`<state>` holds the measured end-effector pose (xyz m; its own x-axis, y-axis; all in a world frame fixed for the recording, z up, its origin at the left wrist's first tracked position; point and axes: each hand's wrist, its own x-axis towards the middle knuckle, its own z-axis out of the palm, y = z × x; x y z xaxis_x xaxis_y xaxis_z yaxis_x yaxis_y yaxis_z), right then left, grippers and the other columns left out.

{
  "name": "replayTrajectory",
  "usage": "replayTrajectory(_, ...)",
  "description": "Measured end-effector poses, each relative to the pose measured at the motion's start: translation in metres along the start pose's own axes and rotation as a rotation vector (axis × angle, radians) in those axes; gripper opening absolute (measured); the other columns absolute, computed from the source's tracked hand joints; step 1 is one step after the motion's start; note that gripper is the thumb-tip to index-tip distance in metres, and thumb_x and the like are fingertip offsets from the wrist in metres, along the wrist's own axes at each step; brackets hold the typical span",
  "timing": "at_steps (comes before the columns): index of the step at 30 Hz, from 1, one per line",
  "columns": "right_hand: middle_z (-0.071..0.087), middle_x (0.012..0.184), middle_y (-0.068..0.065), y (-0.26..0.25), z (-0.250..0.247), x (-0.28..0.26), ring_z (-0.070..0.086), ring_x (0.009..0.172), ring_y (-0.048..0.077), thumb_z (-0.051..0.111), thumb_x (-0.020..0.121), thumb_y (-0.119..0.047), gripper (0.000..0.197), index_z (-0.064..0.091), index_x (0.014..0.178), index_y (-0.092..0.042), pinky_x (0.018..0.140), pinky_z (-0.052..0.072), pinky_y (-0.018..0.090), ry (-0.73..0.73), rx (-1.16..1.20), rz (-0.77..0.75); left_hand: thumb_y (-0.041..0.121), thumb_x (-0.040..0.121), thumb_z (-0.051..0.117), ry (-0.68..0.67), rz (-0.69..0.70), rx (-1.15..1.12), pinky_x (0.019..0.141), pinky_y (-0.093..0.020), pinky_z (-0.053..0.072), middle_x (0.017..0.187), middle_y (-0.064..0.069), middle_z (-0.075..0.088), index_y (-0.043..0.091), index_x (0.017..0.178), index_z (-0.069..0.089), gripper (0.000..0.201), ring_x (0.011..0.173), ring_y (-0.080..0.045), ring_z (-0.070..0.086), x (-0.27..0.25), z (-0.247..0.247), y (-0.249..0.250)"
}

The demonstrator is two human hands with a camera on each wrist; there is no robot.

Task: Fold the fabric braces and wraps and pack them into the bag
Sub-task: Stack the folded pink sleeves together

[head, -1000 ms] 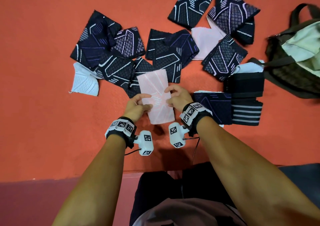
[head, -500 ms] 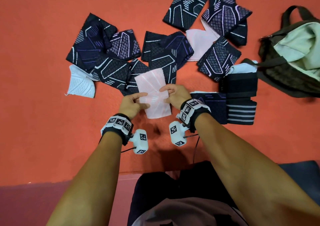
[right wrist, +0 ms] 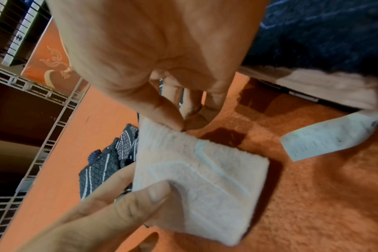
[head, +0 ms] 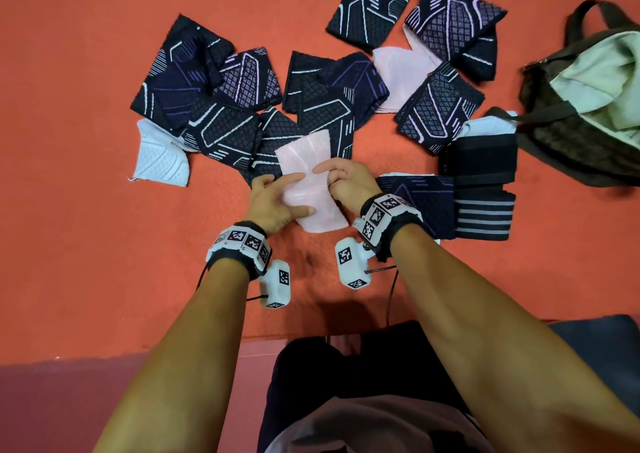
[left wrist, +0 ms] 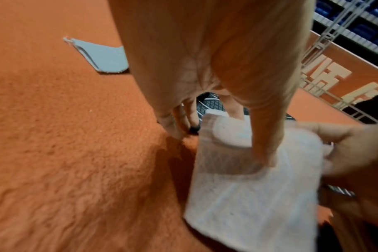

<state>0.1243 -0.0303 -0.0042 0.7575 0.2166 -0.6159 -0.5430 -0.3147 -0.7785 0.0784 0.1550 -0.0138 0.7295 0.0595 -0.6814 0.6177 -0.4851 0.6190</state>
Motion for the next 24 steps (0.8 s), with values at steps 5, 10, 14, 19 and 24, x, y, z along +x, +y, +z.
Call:
replayTrajectory(5,0.065,0.072,-0.007,-0.016,0.001,-0.009,0.059,0.075,0.007,0.043,0.076,0.016,0.045,0.072,0.099,-0.011,0.073,0.046,0.018,-0.117,0.089,0.013,0.021,0.076,0.086,-0.152,0.081,-0.134,0.109,-0.019,0.038,0.139,0.004,0.054,0.025,0.136,0.060,0.066,0.122,0.001,0.052,-0.011,0.007,0.009)
replayTrajectory(10,0.074,0.094,0.001,-0.015,0.002,-0.011,0.067,0.094,0.013,0.063,0.084,0.001,0.033,0.071,0.110,-0.018,0.090,0.051,0.026,-0.143,0.092,0.026,0.007,0.084,0.076,-0.181,0.036,-0.407,0.091,-0.033,0.056,0.110,-0.014,0.074,0.004,0.117,0.070,0.033,0.100,-0.023,0.071,-0.021,0.011,0.006)
replayTrajectory(14,0.073,0.107,0.003,-0.012,0.003,-0.019,0.068,0.099,0.012,0.073,0.086,-0.019,0.028,0.070,0.114,-0.022,0.087,0.052,0.023,-0.056,0.103,0.045,0.009,0.087,0.074,-0.139,-0.017,-0.490,0.086,-0.038,0.056,0.105,-0.018,0.074,0.005,0.108,0.073,0.022,0.090,-0.026,0.069,-0.027,0.015,-0.002)
replayTrajectory(19,0.070,0.110,0.002,-0.002,0.004,-0.020,0.064,0.097,0.012,0.070,0.088,-0.015,0.025,0.069,0.112,-0.014,0.077,0.045,0.016,0.107,0.098,0.086,0.017,0.091,0.070,-0.061,-0.098,-0.700,0.082,-0.040,0.056,0.103,-0.020,0.073,0.004,0.111,0.071,0.024,0.086,-0.026,0.068,-0.031,0.024,-0.010)
replayTrajectory(24,0.069,0.112,0.004,0.022,0.013,-0.016,0.066,0.102,0.021,0.076,0.084,-0.023,0.034,0.061,0.113,-0.013,0.092,0.054,0.040,0.111,0.004,0.172,0.027,0.089,0.072,0.053,-0.118,-0.769,0.089,-0.046,0.056,0.113,-0.019,0.072,0.014,0.118,0.070,0.032,0.097,-0.031,0.068,-0.022,0.033,-0.021)
